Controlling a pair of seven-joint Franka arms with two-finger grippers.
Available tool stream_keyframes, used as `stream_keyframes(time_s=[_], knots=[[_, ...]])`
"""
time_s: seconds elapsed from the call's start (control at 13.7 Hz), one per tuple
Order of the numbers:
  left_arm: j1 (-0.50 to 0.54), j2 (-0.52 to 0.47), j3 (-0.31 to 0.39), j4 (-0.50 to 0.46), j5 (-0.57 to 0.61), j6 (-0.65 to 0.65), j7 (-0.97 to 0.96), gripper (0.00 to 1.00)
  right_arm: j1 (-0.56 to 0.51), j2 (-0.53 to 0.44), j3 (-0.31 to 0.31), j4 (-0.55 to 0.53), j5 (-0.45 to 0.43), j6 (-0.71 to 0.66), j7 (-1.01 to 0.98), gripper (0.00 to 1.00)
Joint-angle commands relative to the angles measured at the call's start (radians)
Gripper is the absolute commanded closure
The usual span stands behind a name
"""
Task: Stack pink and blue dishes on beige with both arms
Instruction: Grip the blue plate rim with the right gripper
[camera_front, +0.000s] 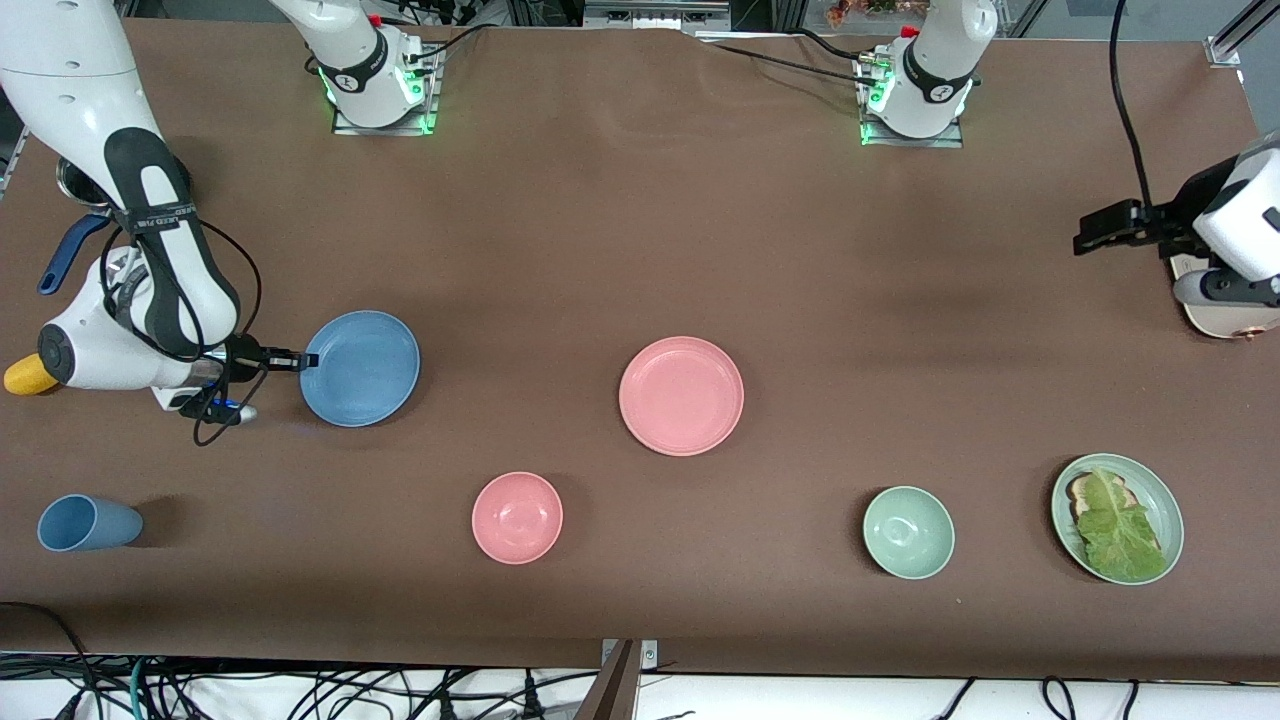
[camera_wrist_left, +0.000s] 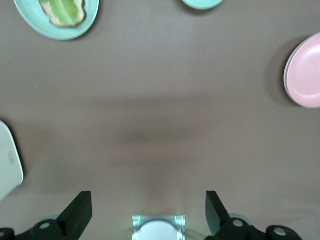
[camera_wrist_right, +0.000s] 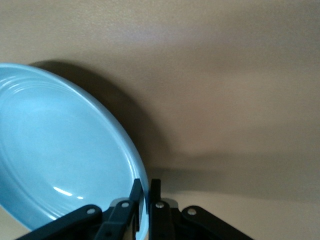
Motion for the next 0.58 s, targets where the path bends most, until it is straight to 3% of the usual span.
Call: stream_keyframes(time_s=[0.0,0.51], knots=[[-0.013,-0.033,-0.006,-0.024,0.02,-0.108,-0.002,0.0,-0.01,-0.049,0.011,0.025,0.012,-0.077,-0.001,1.0],[-0.009,-0.05,-0.002,-0.053,0.011,-0.123,-0.005,0.0,0.045,-0.088,0.017,0.281,-0.038,-0.412,0.046,1.0]])
